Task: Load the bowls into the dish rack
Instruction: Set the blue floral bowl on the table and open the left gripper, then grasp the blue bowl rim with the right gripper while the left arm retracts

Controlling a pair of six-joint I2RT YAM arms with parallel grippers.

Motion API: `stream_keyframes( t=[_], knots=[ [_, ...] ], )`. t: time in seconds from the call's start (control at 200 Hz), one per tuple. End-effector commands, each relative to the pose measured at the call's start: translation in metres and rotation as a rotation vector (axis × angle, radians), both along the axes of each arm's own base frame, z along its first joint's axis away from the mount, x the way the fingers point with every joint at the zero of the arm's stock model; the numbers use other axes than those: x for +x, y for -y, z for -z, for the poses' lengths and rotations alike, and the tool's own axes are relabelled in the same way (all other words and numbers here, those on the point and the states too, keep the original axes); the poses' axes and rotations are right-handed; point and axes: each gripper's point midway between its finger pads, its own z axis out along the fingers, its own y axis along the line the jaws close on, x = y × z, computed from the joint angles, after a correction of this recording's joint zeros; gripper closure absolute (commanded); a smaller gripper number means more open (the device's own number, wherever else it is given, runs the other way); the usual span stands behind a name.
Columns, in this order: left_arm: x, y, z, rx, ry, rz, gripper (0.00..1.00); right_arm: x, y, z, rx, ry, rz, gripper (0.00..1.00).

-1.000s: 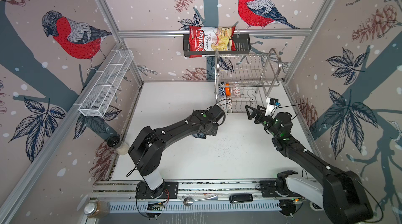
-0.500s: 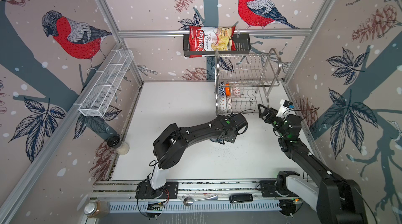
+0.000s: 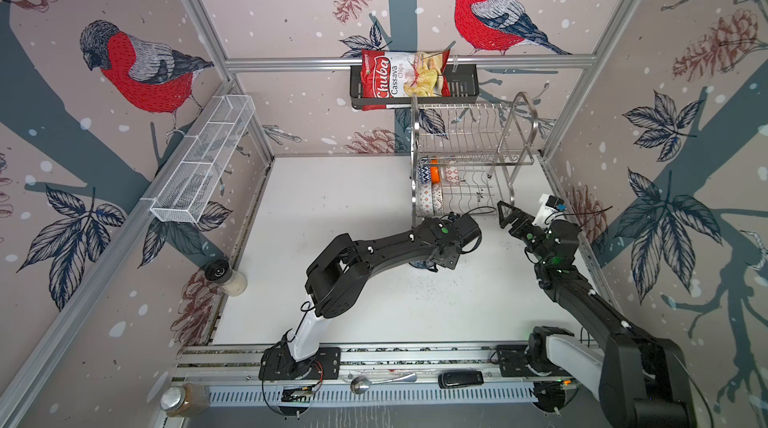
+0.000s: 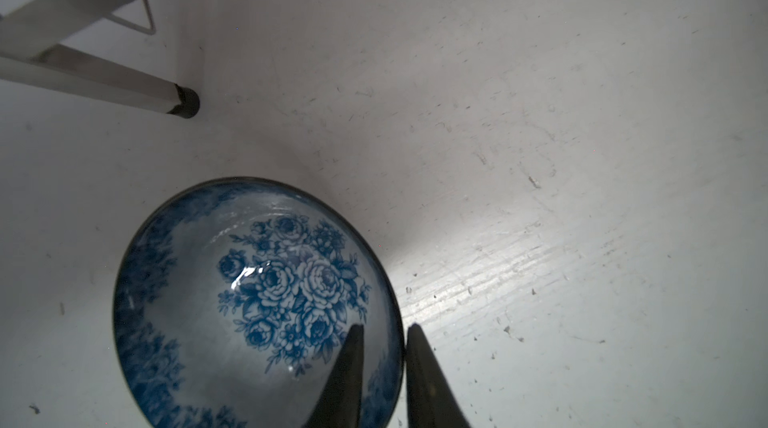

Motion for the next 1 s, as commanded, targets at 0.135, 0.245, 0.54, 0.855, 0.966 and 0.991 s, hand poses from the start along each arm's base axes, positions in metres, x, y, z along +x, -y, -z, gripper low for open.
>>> stream_keyframes(
  t=[0.135,0.245,0.54,0.855,0.966,0.991],
  knots=[
    [0.015,-0.009,-0.030,0.001,0.090,-0.016,0.54,0.000,-0.002,-0.006,0.001,0.020,-0.015,0.00],
    [0.022,-0.013,-0.060,-0.095,0.118,-0.016,0.41,-0.001,-0.005,-0.009,0.011,0.033,-0.027,0.00],
    [0.054,-0.083,-0.172,-0.495,0.264,-0.065,0.02,-0.002,-0.066,-0.002,-0.133,-0.079,-0.147,0.00],
    [0.119,-0.214,-0.185,-0.872,0.401,-0.296,0.02,-0.034,-0.163,0.003,-0.320,-0.187,-0.230,0.00],
    [0.126,-0.224,-0.140,-0.858,0.323,-0.387,0.03,-0.047,-0.195,0.011,-0.397,-0.242,-0.263,0.00],
    [0.128,-0.227,-0.133,-0.870,0.281,-0.422,0.02,-0.050,-0.202,0.016,-0.418,-0.264,-0.275,0.00]
  ],
)
